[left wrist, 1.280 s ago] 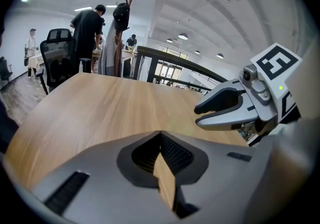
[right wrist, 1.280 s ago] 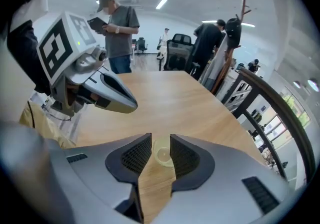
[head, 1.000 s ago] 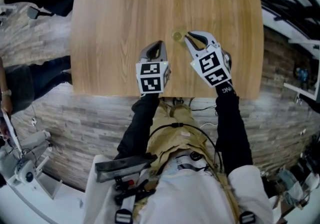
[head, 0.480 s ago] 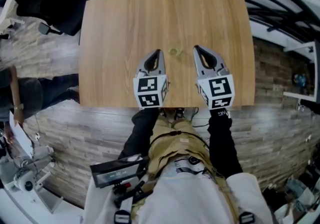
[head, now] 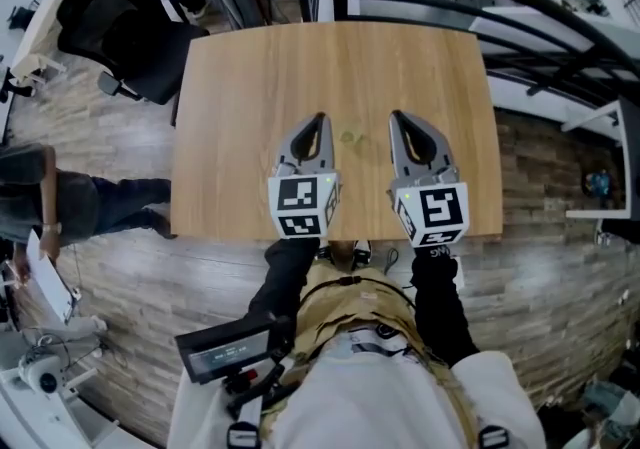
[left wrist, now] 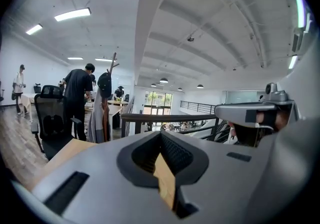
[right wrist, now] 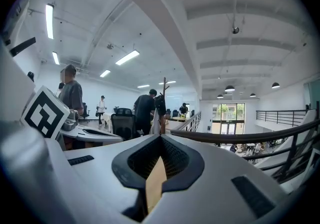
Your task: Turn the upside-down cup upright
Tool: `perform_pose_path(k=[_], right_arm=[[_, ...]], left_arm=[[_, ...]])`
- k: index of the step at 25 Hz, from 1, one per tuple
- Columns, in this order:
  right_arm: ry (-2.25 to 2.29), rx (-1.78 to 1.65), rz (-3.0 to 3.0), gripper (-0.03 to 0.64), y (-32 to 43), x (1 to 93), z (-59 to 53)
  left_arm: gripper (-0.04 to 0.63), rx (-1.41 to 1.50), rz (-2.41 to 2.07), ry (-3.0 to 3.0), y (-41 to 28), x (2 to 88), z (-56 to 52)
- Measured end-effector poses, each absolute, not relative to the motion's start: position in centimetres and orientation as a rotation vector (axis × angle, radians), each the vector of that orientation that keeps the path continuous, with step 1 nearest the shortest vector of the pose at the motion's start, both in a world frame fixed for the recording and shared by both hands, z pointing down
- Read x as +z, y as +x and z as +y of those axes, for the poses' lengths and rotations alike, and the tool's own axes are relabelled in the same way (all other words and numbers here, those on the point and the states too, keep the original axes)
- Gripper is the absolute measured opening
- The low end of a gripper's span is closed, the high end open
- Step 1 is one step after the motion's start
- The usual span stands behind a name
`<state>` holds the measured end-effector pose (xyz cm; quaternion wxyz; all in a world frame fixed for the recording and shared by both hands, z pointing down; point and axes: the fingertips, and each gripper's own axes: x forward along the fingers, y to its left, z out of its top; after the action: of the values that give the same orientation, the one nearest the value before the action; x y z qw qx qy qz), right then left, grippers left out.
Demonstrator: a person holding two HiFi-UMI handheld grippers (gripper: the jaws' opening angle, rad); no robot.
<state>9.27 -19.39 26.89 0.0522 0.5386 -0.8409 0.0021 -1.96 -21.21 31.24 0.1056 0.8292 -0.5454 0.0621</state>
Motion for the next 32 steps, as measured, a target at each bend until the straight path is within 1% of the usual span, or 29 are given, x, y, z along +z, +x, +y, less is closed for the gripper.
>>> perform_pose_path(k=[12, 32], right_arm=[[1.671, -0.141, -2.604, 0.021, 8.2, 21.8, -19.4], [1.692, -0.182, -2.606, 0.021, 8.3, 20.8, -19.5]], left_arm=[[0.002, 0.104, -1.604, 2.554, -1.1, 26.1, -21.4], [0.002, 0.101, -1.606, 2.598, -0.6, 25.4, -21.7]])
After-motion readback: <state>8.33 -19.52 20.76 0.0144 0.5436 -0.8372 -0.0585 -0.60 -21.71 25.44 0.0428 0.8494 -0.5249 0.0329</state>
